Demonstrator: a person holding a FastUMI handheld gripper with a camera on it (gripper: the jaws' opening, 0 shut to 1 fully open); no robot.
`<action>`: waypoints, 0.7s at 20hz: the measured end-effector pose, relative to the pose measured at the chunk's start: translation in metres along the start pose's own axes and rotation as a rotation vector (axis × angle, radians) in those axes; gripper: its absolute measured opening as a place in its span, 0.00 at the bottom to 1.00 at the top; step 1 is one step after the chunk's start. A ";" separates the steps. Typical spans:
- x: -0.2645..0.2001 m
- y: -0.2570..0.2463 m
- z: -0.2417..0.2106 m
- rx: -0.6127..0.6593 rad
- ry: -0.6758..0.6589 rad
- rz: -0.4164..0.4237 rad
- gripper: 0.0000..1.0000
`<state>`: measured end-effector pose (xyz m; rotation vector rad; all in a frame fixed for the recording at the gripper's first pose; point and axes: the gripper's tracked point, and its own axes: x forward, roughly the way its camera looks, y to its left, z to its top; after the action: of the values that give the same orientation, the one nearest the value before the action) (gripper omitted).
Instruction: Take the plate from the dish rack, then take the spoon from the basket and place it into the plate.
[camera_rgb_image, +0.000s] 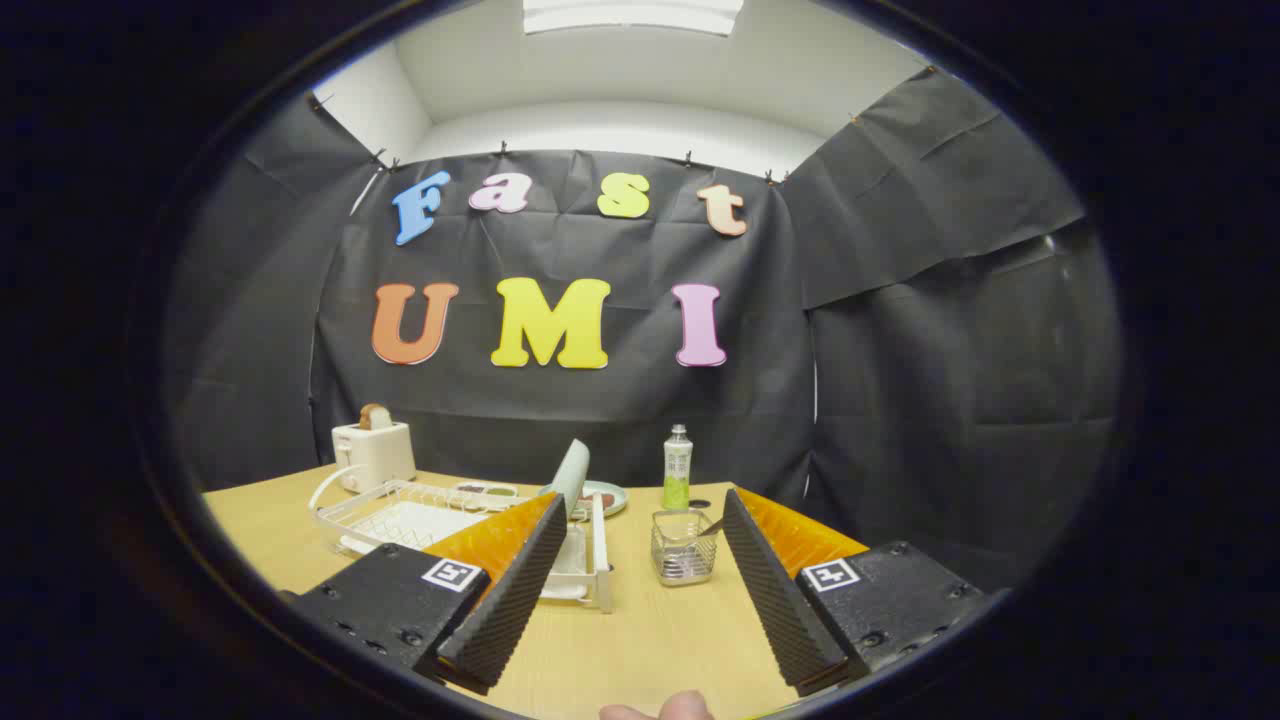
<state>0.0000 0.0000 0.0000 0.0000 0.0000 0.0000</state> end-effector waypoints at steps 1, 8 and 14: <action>0.001 0.001 -0.001 -0.005 0.002 0.003 1.00; 0.001 0.005 0.002 -0.013 -0.003 0.013 1.00; 0.000 0.001 0.007 -0.012 -0.019 0.005 1.00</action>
<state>0.0000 0.0013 0.0075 -0.0123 -0.0187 0.0047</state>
